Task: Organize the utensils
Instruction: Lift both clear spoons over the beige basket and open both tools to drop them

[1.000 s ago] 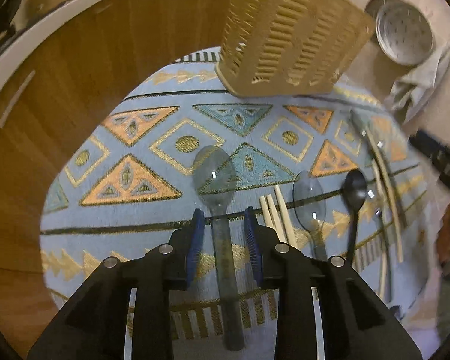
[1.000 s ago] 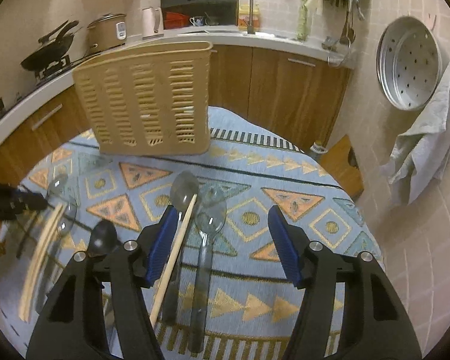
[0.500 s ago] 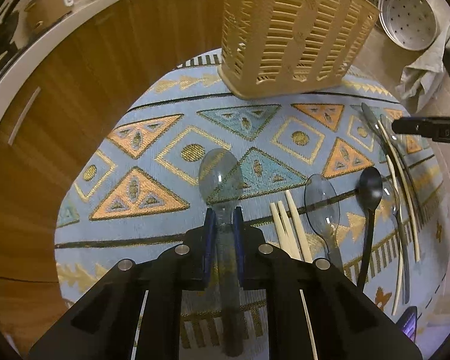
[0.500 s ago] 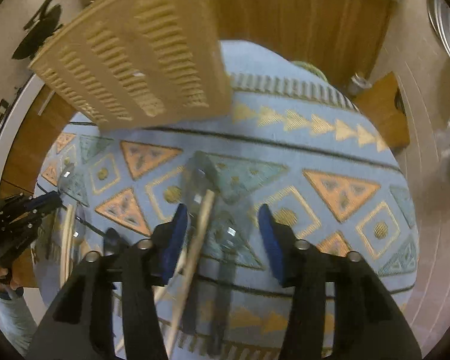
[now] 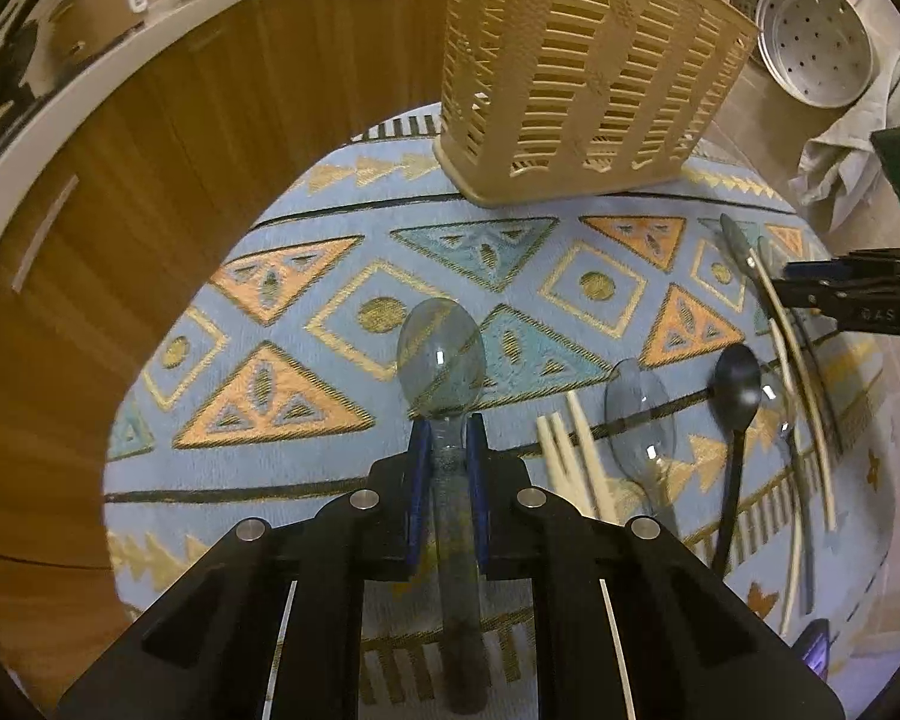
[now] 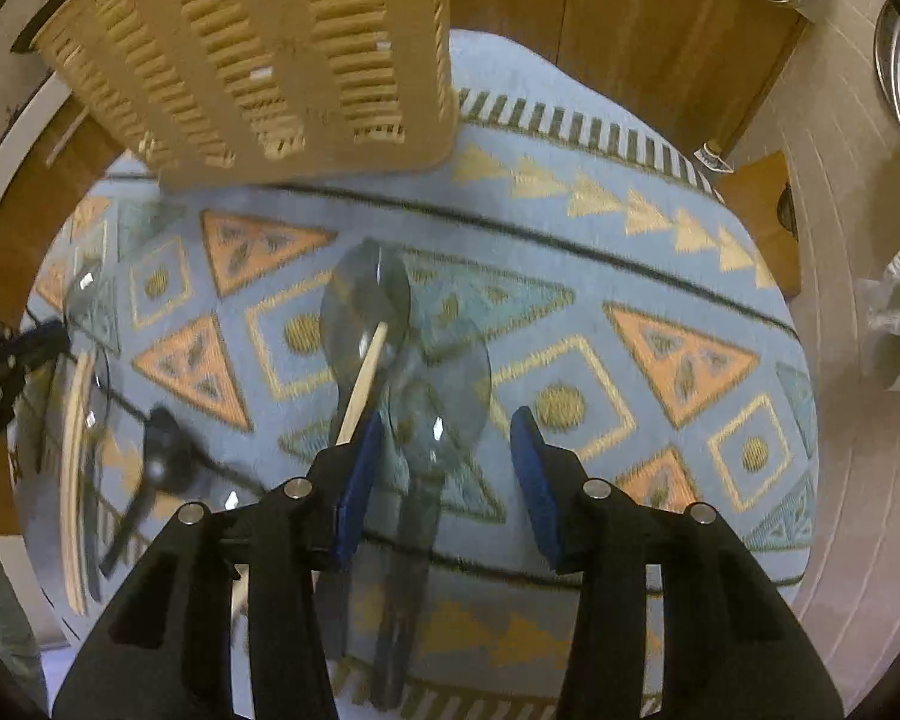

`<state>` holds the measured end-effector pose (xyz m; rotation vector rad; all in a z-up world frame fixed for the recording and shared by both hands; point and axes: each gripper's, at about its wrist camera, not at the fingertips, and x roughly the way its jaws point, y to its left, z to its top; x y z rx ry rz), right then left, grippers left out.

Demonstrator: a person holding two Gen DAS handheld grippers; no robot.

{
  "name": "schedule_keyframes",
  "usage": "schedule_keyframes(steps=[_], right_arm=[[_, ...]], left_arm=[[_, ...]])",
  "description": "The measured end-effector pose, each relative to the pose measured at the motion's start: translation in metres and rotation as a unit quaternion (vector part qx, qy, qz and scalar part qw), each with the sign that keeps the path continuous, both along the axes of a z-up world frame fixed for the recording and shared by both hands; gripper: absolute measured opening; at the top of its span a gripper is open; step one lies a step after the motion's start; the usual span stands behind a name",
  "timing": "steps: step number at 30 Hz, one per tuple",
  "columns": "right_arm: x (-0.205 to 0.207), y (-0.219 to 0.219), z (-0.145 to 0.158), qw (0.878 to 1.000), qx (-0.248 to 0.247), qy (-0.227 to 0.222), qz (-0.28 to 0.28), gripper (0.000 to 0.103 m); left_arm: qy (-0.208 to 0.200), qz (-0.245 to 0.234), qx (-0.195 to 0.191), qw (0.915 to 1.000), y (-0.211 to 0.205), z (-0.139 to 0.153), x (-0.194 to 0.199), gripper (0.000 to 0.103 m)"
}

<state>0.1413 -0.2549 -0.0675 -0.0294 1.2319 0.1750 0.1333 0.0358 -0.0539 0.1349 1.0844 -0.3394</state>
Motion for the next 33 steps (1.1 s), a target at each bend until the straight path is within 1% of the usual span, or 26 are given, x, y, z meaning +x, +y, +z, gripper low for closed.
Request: schedule_keyframes(steps=[3,4,6,8,10,11,13,15,18,19,20,22,23,25,26,28,29,32,33], right_arm=[[-0.001,0.000,0.001,1.000,0.001,-0.004,0.008,0.030],[-0.003,0.000,0.004,1.000,0.003,-0.006,0.010,0.030],[-0.012,0.000,0.012,0.999,0.010,-0.029,0.015,0.030],[-0.019,0.004,0.023,0.998,0.012,-0.053,0.017,0.030],[-0.028,0.003,0.034,0.996,0.032,-0.073,0.025,0.030],[-0.035,0.004,0.042,0.994,0.042,-0.092,0.034,0.030],[-0.046,0.009,0.053,0.990,0.044,-0.122,0.049,0.030],[-0.058,0.014,0.068,0.983,0.045,-0.164,0.067,0.030],[-0.076,0.023,0.093,0.972,0.059,-0.213,0.077,0.030],[-0.082,0.025,0.104,0.967,0.066,-0.232,0.078,0.030],[-0.084,0.027,0.113,0.963,0.071,-0.248,0.079,0.030],[-0.087,0.030,0.131,0.954,0.081,-0.277,0.076,0.030],[-0.087,0.029,0.143,0.949,0.092,-0.294,0.073,0.030],[-0.082,0.027,0.164,0.937,0.112,-0.324,0.063,0.030],[-0.079,0.026,0.172,0.933,0.115,-0.336,0.058,0.030],[-0.072,0.026,0.189,0.923,0.116,-0.364,0.045,0.030],[-0.066,0.025,0.198,0.917,0.116,-0.379,0.037,0.030],[-0.047,0.023,0.220,0.904,0.109,-0.414,0.011,0.030],[-0.041,0.022,0.226,0.898,0.102,-0.429,0.001,0.030]], left_arm=[[-0.002,0.005,-0.013,0.9999,0.000,0.000,0.003,0.010],[-0.005,0.007,-0.024,0.9997,0.001,0.001,0.003,0.010],[-0.018,0.010,-0.053,0.9984,0.004,0.004,0.000,0.010],[-0.032,0.015,-0.073,0.9967,0.007,0.008,-0.003,0.010],[-0.053,0.020,-0.101,0.9933,0.010,0.016,-0.008,0.010],[-0.067,0.022,-0.112,0.9912,0.011,0.022,-0.011,0.010],[-0.095,0.022,-0.126,0.9872,0.012,0.032,-0.020,0.010],[-0.123,0.024,-0.140,0.9822,0.012,0.044,-0.027,0.010],[-0.172,0.025,-0.154,0.9726,0.010,0.067,-0.038,0.010],[-0.195,0.024,-0.162,0.9670,0.009,0.079,-0.043,0.010],[-0.208,0.024,-0.167,0.9634,0.008,0.086,-0.044,0.010],[-0.254,0.029,-0.183,0.9493,0.005,0.114,-0.049,0.010],[-0.268,0.030,-0.186,0.9447,0.002,0.121,-0.050,0.010],[-0.322,0.034,-0.191,0.9265,-0.005,0.146,-0.050,0.010],[-0.337,0.036,-0.193,0.9208,-0.009,0.152,-0.049,0.010],[-0.376,0.043,-0.200,0.9037,-0.018,0.169,-0.045,0.010],[-0.400,0.050,-0.201,0.8930,-0.023,0.177,-0.040,0.010],[-0.447,0.063,-0.190,0.8716,-0.042,0.191,-0.024,0.010],[-0.455,0.067,-0.190,0.8674,-0.047,0.193,-0.017,0.010]])
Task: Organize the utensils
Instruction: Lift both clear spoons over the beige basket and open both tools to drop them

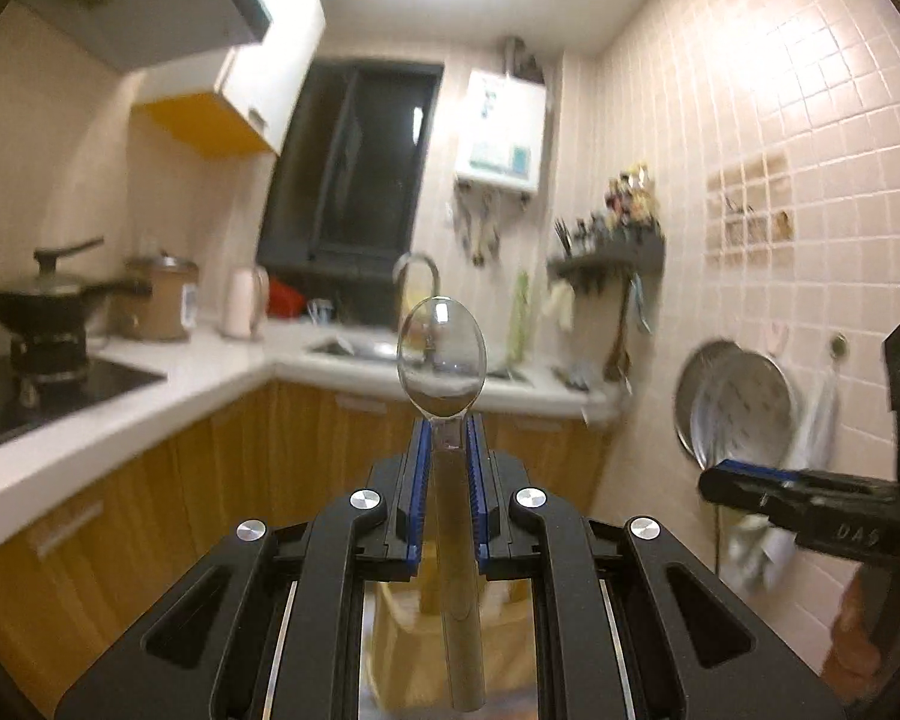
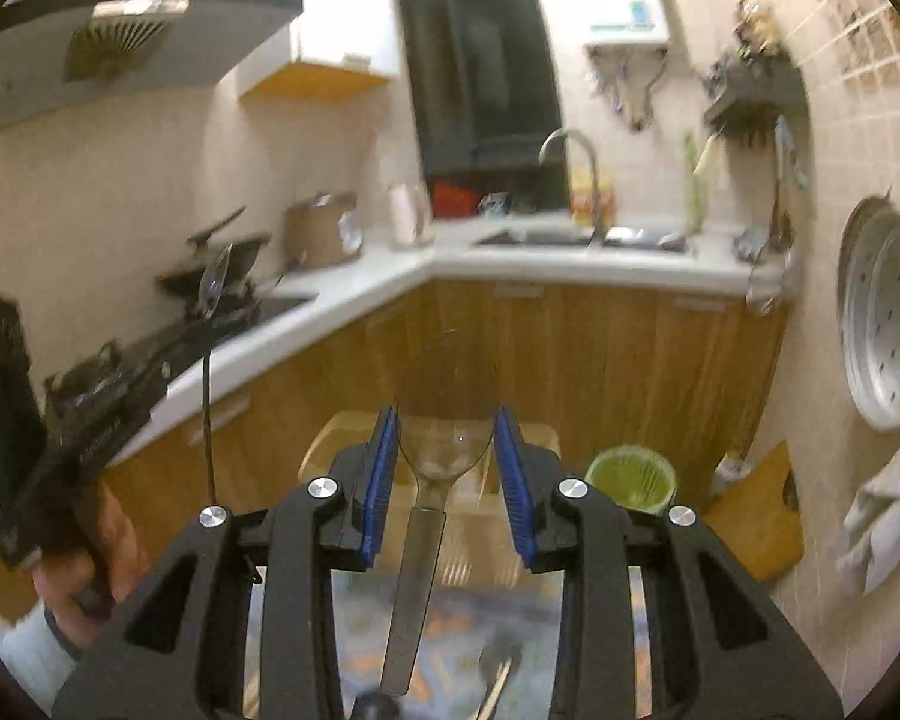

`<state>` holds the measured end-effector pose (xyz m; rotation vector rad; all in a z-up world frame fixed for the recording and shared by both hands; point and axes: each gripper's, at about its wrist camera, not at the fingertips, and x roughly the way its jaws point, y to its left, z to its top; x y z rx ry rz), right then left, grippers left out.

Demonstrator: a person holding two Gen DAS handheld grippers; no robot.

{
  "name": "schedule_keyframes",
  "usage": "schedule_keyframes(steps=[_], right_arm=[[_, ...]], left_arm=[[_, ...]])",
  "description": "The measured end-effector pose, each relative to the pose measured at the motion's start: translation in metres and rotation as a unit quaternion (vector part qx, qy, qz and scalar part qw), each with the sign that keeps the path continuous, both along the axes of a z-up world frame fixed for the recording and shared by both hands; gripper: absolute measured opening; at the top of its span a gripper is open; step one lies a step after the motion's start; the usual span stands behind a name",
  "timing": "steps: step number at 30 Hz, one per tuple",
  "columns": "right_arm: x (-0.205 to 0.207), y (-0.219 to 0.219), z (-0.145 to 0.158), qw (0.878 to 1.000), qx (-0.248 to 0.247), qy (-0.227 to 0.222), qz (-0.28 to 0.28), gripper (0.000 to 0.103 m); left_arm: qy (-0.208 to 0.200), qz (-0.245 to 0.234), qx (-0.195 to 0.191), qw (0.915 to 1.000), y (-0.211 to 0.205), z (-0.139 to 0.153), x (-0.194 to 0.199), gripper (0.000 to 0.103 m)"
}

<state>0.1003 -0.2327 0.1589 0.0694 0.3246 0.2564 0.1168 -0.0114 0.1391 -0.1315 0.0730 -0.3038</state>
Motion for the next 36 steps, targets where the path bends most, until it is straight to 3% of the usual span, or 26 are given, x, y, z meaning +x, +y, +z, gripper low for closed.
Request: schedule_keyframes(steps=[6,10,16,22,27,28,30,32,36], right_arm=[[0.048,-0.008,0.015,0.995,0.002,-0.067,-0.077,0.030],[0.079,-0.006,-0.004,0.990,-0.017,-0.081,-0.112,0.030],[0.105,-0.001,-0.054,0.990,-0.018,-0.061,-0.122,0.030],[0.098,0.006,-0.080,0.992,-0.031,-0.053,-0.113,0.031],[0.078,0.000,-0.082,0.996,-0.020,-0.031,-0.085,0.032],[0.072,-0.003,-0.080,0.996,-0.018,-0.026,-0.079,0.034],[0.061,-0.008,-0.078,0.997,-0.015,-0.020,-0.071,0.050],[0.050,-0.013,-0.074,0.998,-0.013,-0.009,-0.062,0.050],[0.025,-0.029,-0.059,0.998,-0.001,0.024,-0.064,0.050]], left_arm=[[-0.009,0.033,-0.011,0.9994,-0.022,-0.006,0.047,0.010],[-0.021,0.071,0.004,0.9972,-0.031,-0.027,0.065,0.010],[-0.016,0.102,0.025,0.9944,-0.038,-0.056,0.081,0.010],[-0.006,0.096,0.039,0.9946,-0.037,-0.076,0.080,0.011],[0.014,0.058,0.015,0.9981,-0.020,-0.077,0.067,0.030],[0.018,0.049,0.008,0.9986,-0.013,-0.074,0.062,0.031],[0.024,0.037,-0.005,0.9990,0.000,-0.066,0.052,0.032],[0.033,0.023,-0.016,0.9991,0.013,-0.058,0.044,0.039],[0.054,-0.002,-0.031,0.9980,0.034,-0.042,0.024,0.039]])
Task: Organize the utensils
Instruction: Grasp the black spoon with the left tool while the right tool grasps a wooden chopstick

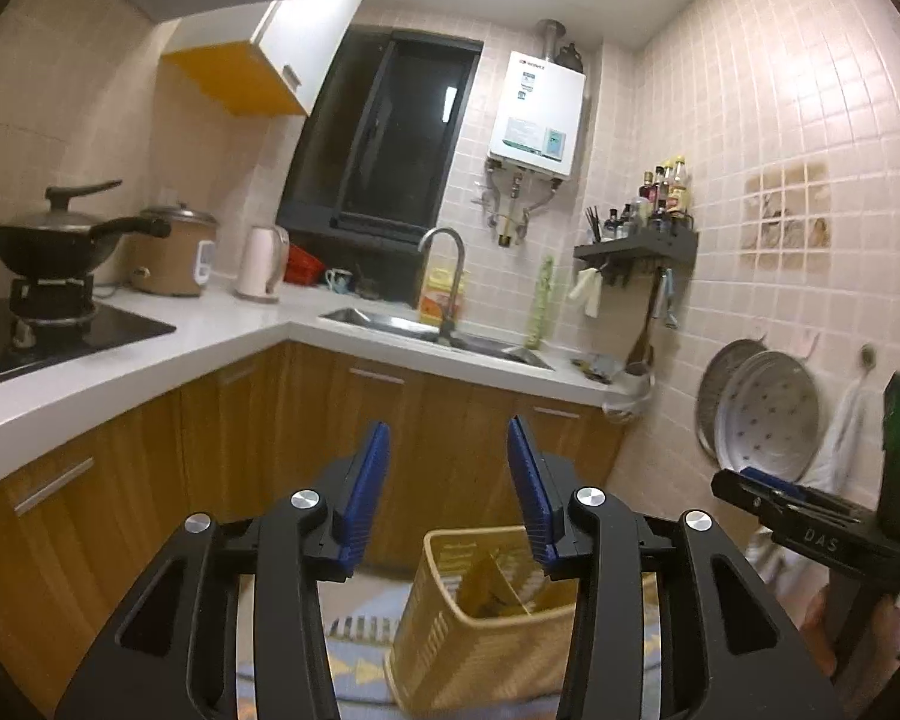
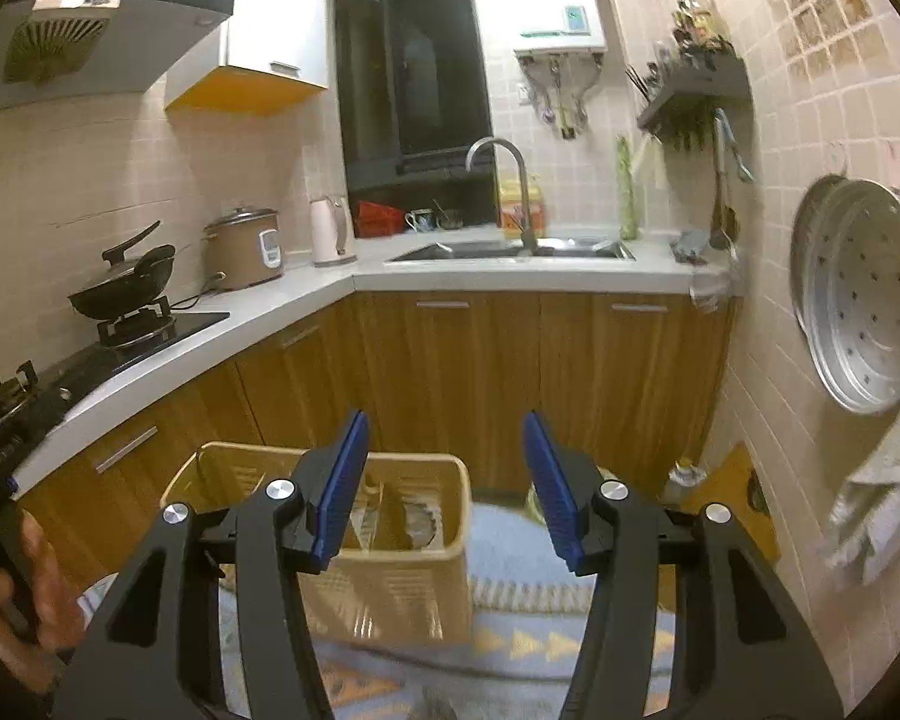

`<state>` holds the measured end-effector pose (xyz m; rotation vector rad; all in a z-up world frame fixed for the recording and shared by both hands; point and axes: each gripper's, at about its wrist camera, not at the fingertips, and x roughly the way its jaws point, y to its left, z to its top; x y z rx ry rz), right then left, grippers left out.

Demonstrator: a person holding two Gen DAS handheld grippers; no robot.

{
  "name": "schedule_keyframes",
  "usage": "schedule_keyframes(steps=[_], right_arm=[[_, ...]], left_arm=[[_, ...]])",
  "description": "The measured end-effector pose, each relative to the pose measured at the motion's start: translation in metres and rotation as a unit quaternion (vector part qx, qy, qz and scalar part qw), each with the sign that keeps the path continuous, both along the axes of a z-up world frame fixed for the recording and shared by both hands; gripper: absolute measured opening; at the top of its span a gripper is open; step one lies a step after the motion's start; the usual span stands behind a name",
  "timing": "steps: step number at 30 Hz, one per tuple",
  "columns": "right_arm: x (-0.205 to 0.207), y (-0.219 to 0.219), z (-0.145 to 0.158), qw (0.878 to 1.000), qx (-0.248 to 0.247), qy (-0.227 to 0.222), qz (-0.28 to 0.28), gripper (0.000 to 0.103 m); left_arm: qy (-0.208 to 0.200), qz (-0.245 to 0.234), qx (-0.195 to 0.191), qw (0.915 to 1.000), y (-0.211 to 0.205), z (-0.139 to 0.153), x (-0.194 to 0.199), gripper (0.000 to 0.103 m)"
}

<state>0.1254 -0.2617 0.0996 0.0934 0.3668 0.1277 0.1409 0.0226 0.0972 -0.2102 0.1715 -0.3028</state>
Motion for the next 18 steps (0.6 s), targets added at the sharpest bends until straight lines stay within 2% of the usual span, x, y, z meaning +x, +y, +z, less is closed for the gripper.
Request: schedule_keyframes(steps=[4,6,9,12,14,15,18], right_arm=[[-0.020,-0.011,0.014,0.999,0.005,0.040,0.011,0.050],[-0.028,-0.012,0.015,0.997,0.002,0.072,0.018,0.050],[-0.033,-0.010,0.004,0.991,-0.004,0.134,0.031,0.050],[-0.029,-0.006,-0.022,0.976,-0.004,0.213,0.048,0.050],[-0.025,-0.002,-0.040,0.967,-0.004,0.249,0.058,0.050],[-0.022,0.001,-0.051,0.961,-0.009,0.269,0.063,0.050],[-0.019,0.008,-0.084,0.944,-0.013,0.321,0.076,0.050]], left_arm=[[0.022,-0.022,0.016,0.9994,0.007,0.017,-0.022,0.042],[0.044,-0.039,0.029,0.9978,0.007,0.022,-0.030,0.048],[0.096,-0.076,0.061,0.9906,-0.003,0.015,-0.039,0.048],[0.176,-0.129,0.105,0.9703,-0.022,-0.010,-0.041,0.048],[0.228,-0.156,0.131,0.9521,-0.035,-0.032,-0.040,0.048],[0.255,-0.173,0.145,0.9403,-0.043,-0.049,-0.042,0.047],[0.297,-0.199,0.181,0.9162,-0.057,-0.084,-0.046,0.047]])
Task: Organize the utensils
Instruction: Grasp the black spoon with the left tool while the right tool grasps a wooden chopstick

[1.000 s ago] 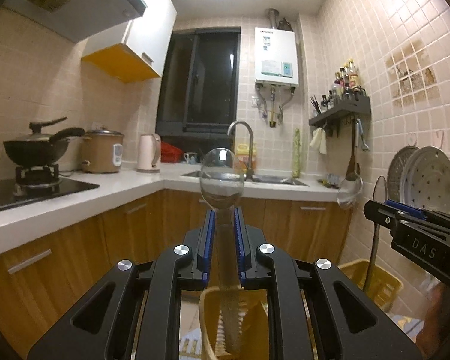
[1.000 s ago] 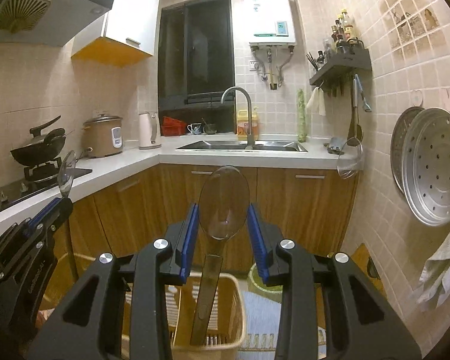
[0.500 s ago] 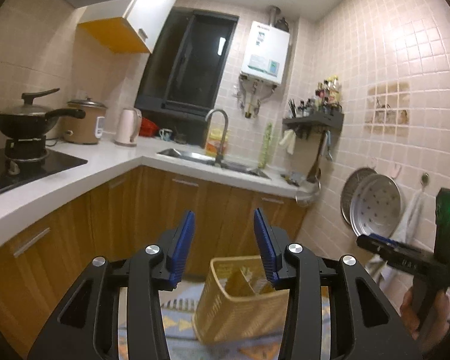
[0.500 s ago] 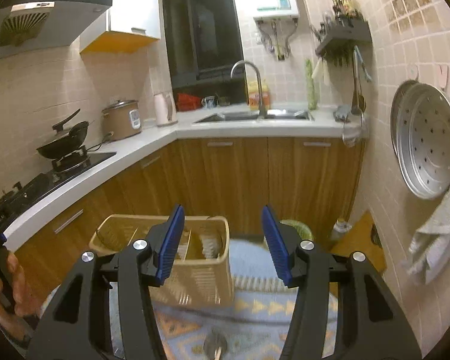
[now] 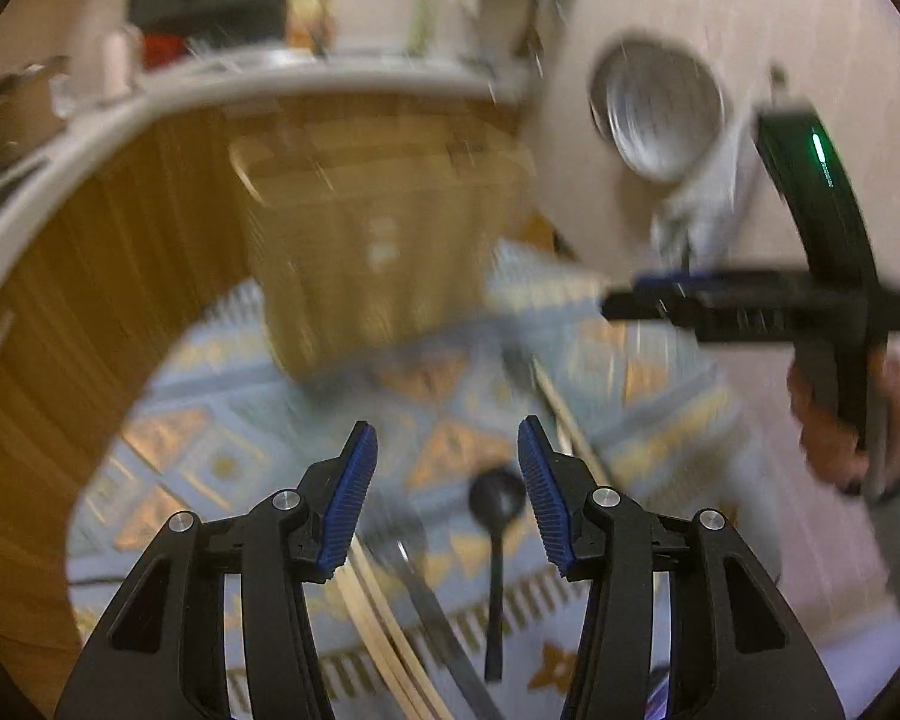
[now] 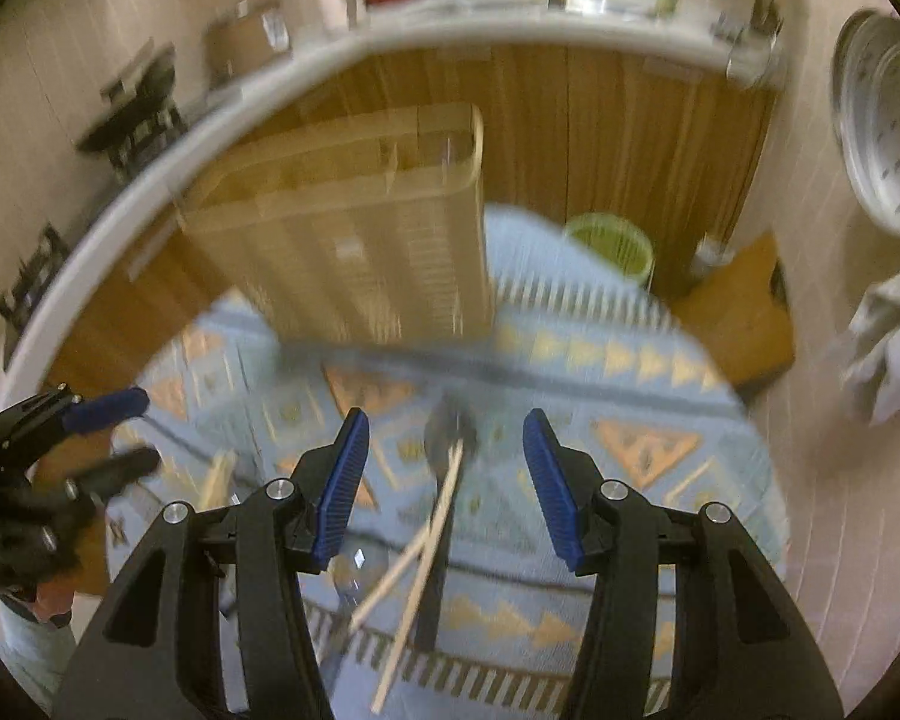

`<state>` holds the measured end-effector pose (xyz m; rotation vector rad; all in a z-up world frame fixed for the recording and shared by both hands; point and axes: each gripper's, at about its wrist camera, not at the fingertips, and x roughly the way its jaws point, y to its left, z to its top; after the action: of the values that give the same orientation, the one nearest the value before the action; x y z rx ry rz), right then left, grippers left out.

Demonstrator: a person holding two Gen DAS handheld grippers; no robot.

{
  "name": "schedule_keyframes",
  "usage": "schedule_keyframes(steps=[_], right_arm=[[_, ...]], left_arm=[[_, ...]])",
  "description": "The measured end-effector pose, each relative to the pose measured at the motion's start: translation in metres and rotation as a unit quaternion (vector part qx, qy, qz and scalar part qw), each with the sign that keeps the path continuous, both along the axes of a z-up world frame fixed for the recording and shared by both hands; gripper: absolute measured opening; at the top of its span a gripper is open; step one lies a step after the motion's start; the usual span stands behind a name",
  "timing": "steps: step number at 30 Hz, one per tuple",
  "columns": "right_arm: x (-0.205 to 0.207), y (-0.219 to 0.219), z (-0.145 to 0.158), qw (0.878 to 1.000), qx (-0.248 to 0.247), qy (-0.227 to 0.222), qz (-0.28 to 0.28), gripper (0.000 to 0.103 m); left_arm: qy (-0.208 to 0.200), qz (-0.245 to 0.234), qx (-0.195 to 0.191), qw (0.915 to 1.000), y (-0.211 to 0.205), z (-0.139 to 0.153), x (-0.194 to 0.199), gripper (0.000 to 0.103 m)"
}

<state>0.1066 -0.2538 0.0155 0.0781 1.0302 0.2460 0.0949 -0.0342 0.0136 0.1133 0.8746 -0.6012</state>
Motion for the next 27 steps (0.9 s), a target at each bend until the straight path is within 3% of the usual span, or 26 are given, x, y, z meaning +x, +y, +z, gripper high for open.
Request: schedule_keyframes(steps=[1,3,6,13,18,23,27], right_arm=[[0.002,0.003,-0.013,1.000,0.002,0.022,0.007,0.049],[0.003,0.007,-0.032,0.999,-0.007,0.050,0.010,0.037],[0.002,0.010,-0.051,0.997,-0.008,0.076,0.016,0.033],[0.010,0.017,-0.071,0.994,-0.019,0.106,0.022,0.023],[0.013,0.023,-0.078,0.993,-0.030,0.113,0.031,0.014],[0.007,0.016,-0.070,0.995,-0.017,0.096,0.027,0.010],[0.003,0.006,-0.064,0.996,-0.009,0.089,0.026,0.010]], left_arm=[[0.014,-0.010,0.013,0.9998,-0.004,-0.010,-0.001,0.046],[0.043,-0.034,0.037,0.9978,-0.015,-0.028,-0.002,0.043],[0.070,-0.054,0.067,0.9938,-0.026,-0.048,-0.002,0.040],[0.084,-0.062,0.114,0.9879,-0.043,-0.068,-0.001,0.034],[0.083,-0.067,0.140,0.9844,-0.050,-0.074,0.001,0.033],[0.074,-0.055,0.156,0.9834,-0.053,-0.076,0.003,0.011],[0.090,-0.042,0.128,0.9868,-0.042,-0.074,0.009,0.006]])
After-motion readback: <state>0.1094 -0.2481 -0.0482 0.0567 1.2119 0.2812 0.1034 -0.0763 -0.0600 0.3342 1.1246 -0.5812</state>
